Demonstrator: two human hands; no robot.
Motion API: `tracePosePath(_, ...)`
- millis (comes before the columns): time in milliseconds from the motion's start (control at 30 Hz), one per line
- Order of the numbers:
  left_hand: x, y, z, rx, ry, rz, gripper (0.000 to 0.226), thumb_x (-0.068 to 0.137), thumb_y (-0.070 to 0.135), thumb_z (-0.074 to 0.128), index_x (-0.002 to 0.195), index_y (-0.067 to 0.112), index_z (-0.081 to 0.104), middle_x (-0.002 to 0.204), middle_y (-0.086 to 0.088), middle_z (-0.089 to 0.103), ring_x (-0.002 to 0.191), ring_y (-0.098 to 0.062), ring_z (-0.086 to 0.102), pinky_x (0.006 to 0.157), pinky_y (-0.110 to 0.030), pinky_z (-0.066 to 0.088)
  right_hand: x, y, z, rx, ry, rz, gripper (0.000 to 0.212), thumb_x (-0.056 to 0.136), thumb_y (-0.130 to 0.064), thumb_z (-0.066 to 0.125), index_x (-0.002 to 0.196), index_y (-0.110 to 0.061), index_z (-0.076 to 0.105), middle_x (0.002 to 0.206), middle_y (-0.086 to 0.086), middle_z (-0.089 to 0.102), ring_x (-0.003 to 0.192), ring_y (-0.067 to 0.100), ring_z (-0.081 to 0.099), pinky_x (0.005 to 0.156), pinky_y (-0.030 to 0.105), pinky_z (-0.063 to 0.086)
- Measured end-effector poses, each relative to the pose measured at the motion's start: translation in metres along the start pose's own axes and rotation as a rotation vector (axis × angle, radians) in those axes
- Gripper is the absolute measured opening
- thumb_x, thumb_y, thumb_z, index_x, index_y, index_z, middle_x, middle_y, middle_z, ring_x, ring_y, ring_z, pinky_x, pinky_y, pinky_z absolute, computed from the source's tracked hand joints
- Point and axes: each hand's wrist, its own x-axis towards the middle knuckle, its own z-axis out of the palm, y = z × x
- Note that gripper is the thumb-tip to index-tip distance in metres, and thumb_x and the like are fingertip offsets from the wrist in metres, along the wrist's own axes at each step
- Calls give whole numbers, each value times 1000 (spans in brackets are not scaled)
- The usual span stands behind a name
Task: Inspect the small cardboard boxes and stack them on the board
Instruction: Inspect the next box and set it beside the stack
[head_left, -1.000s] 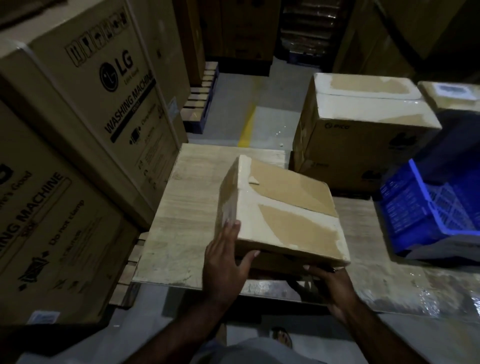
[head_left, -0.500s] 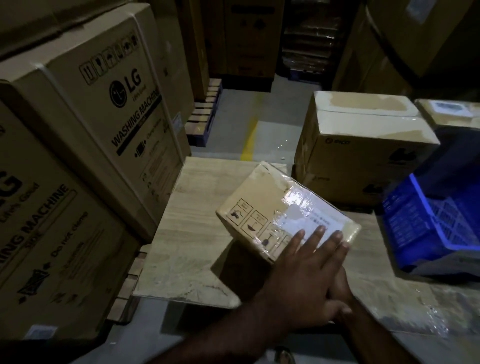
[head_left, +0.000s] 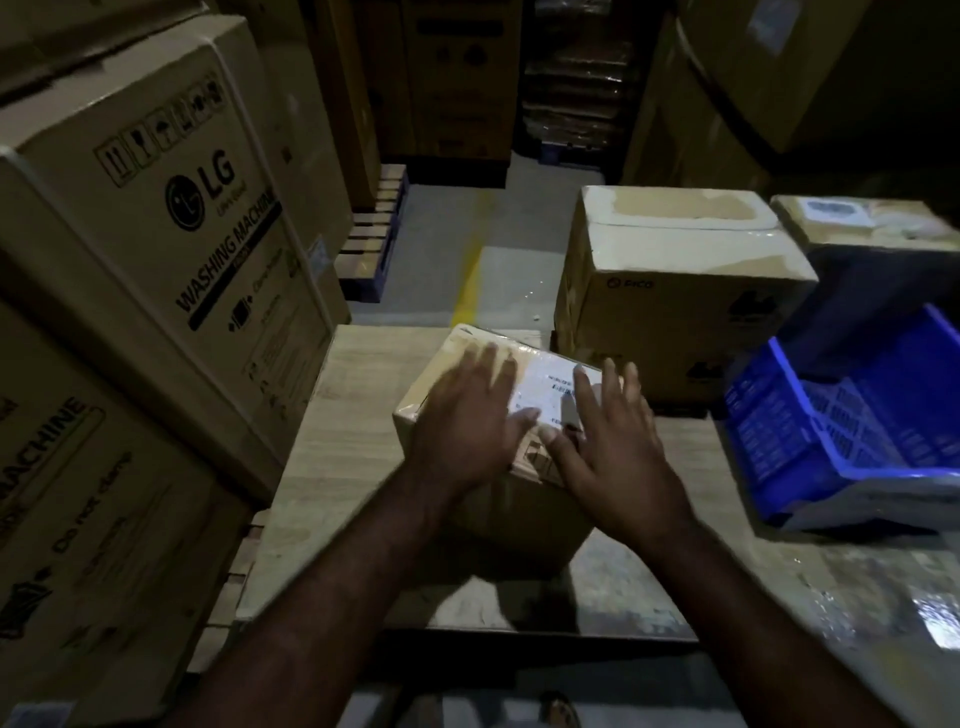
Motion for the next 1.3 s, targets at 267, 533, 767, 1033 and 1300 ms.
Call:
tracePosePath(267, -18, -37, 15, 131, 9, -120, 94, 93, 72, 3, 163, 12, 16, 172, -10, 6, 159, -27, 1, 127, -46, 6, -22, -16, 46, -354, -20, -35, 94, 100, -75, 22, 164, -6, 26, 169, 27, 16, 159, 39, 12, 127, 60, 13)
tracePosePath(533, -5, -36, 15, 110, 28, -114, 93, 91, 72, 5, 163, 14, 16, 172, -8, 7, 159, -26, 2, 127, -46, 7, -11, -9, 46, -387, 6, -45, 95, 99, -78, 21, 163, -7, 26, 169, 27, 19, 158, 39, 18, 126, 58, 17)
tracePosePath(767, 0, -26, -1, 76, 38, -120, 79, 98, 69, 24, 158, 18, 31, 167, -10, 26, 154, -32, 20, 123, -54, 16, -4, -7, 22, -286, -80, 3, 105, 90, -83, 4, 166, -11, 10, 172, 25, 3, 160, 37, -1, 128, 52, 3)
tracePosePath(1033, 32, -31, -7, 68, -12, -124, 73, 99, 72, 23, 161, 34, 18, 171, 0, 13, 155, -39, 12, 121, -60, 19, 18, 9, 9, -281, -157, 82, 108, 91, -85, 19, 166, -10, 3, 172, 24, -6, 160, 37, -6, 127, 52, 8)
tracePosePath(1300, 31, -32, 1, 80, 24, -160, 70, 97, 74, 27, 158, 41, 26, 171, 8, 15, 140, -36, 39, 104, -48, 39, 19, 2, 15, -246, -140, 130, 119, 81, -89, 12, 166, -8, -4, 171, 25, -13, 159, 38, -14, 128, 50, 3)
